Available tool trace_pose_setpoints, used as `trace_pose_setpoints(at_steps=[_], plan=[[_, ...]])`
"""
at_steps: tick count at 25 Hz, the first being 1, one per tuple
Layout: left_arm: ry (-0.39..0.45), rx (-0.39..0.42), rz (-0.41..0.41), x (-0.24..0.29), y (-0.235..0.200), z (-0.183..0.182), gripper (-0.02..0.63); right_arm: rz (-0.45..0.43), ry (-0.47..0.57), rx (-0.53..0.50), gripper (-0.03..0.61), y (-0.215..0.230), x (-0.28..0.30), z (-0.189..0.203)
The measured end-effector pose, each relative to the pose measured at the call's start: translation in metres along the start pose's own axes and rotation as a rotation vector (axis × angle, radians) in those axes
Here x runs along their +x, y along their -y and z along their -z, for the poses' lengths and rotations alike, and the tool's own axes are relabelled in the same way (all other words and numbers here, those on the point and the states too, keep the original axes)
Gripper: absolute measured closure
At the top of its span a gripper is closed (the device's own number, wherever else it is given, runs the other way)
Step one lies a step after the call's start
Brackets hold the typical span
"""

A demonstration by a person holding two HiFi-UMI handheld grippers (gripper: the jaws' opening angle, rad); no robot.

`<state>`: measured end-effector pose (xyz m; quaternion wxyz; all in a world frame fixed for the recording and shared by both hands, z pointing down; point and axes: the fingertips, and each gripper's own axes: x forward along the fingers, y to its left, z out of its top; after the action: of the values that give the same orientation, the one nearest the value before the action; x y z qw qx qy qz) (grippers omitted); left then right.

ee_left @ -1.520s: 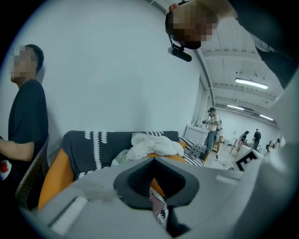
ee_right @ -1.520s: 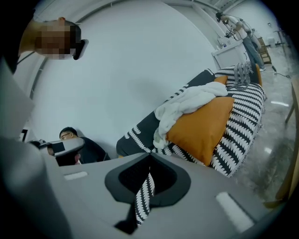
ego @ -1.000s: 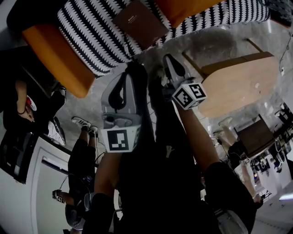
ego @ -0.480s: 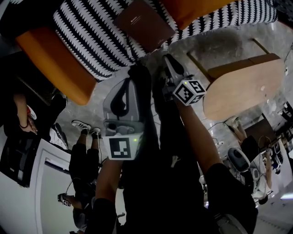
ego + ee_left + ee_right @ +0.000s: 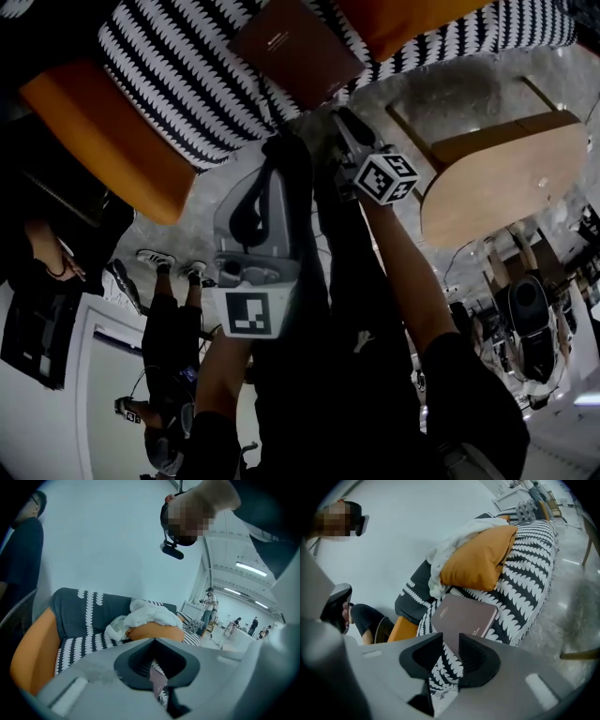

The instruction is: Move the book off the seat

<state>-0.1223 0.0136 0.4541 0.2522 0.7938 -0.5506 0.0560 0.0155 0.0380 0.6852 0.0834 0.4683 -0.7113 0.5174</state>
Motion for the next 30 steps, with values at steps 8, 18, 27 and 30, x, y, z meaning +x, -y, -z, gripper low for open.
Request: trace_pose_setpoints(at_steps=[8,18,27,30], plan=[[-0.026,-0.011,-0.016,0.006,-0.017,0.011,0.607,-0.017,-0.075,0.038,0.414,0.015,0.025,0.029],[-0.057,-0.030,-0.030,0.024,-0.031,0.020,0.607,-0.027,-0.116,0.143,0.374,0.038,0.048,0.047],[-0.073,-0.050,-0.018,0.034,-0.039,0.026,0.607,-0.055,-0.114,0.230,0.331,0.053,0.064,0.056],[-0.078,-0.056,-0.018,0.037,-0.039,0.034,0.607,-0.078,-0.119,0.243,0.330,0.058,0.068,0.060]])
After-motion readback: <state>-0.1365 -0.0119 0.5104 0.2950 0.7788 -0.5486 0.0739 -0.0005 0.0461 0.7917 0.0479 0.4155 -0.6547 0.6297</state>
